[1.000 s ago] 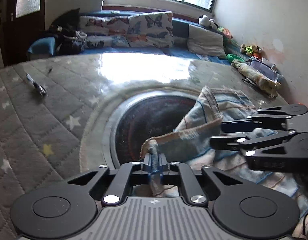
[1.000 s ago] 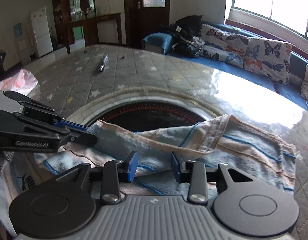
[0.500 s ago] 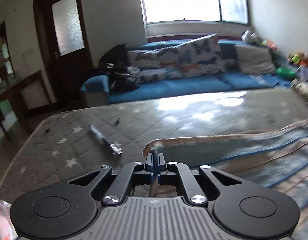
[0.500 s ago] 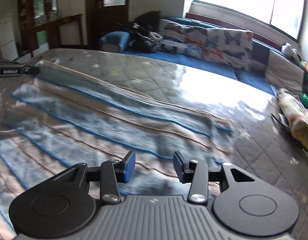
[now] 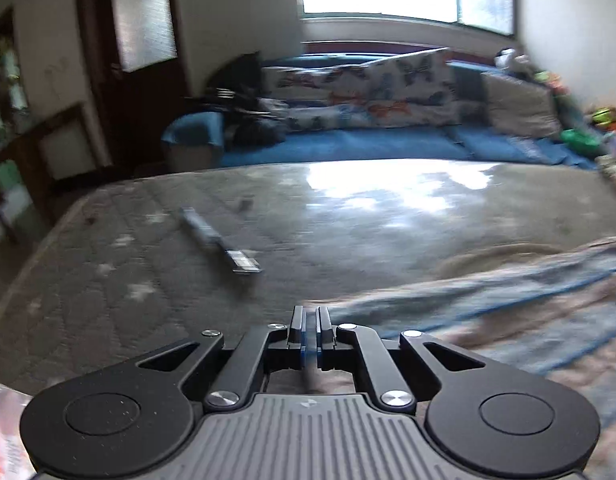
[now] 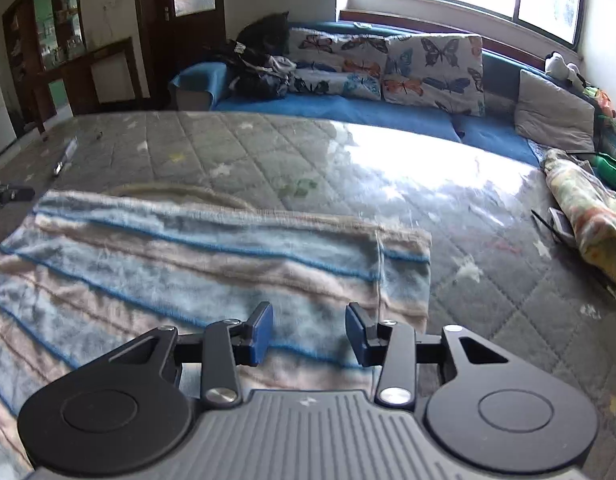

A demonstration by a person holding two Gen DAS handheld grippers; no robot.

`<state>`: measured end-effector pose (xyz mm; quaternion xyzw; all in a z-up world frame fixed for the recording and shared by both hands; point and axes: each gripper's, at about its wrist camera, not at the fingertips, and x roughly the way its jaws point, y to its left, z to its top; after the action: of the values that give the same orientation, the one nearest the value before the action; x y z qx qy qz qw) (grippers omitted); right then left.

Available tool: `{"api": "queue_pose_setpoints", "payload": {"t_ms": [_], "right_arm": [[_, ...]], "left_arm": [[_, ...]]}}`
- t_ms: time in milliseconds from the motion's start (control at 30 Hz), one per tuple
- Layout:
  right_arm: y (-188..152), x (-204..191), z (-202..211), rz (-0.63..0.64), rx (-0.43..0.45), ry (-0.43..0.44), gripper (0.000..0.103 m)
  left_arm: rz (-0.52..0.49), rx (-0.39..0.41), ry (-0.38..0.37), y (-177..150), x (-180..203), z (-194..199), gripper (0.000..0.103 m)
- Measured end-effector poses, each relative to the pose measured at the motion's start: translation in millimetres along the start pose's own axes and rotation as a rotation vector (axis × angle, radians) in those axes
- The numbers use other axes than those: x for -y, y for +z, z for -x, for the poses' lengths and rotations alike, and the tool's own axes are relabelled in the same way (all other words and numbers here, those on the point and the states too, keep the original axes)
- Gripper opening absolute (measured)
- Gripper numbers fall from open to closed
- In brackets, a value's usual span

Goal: Fold clothes
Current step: 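Release the towel with the left gripper and smooth it flat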

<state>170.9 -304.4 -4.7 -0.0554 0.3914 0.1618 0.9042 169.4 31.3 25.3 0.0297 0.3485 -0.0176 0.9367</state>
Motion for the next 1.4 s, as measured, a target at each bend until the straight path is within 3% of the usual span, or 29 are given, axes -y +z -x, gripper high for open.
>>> {"api": "queue_pose_setpoints", "payload": {"t_ms": [133, 433, 700, 933, 1167, 1400], "right_arm": [[6, 1, -13, 0.012, -0.016, -0.016, 0.041], [7, 0, 1, 0.071, -0.028, -0.061, 0.041], [-38, -48, 83, 0.218, -0.014, 0.098, 0.041], [-86, -104, 145, 0.298, -0.073, 0.374, 0.041], [-114, -166, 144, 0.364, -0.166, 0.590, 0.041], [-122, -204, 125, 0.393, -0.172, 0.635, 0.041]], "left_arm": [[-0.065, -0.030, -0.072, -6, 20, -3, 0.008], [-0.079, -0.053, -0.050, -9, 24, -7, 0.009], [-0.169, -0.052, -0.131, -31, 55, 33, 0.012], [-0.203, -0.083, -0.134, -55, 64, 56, 0.015], [-0.194, -0.085, -0.124, -74, 52, 78, 0.020], [-0.219, -0.077, -0.152, -92, 44, 93, 0.028]]}}
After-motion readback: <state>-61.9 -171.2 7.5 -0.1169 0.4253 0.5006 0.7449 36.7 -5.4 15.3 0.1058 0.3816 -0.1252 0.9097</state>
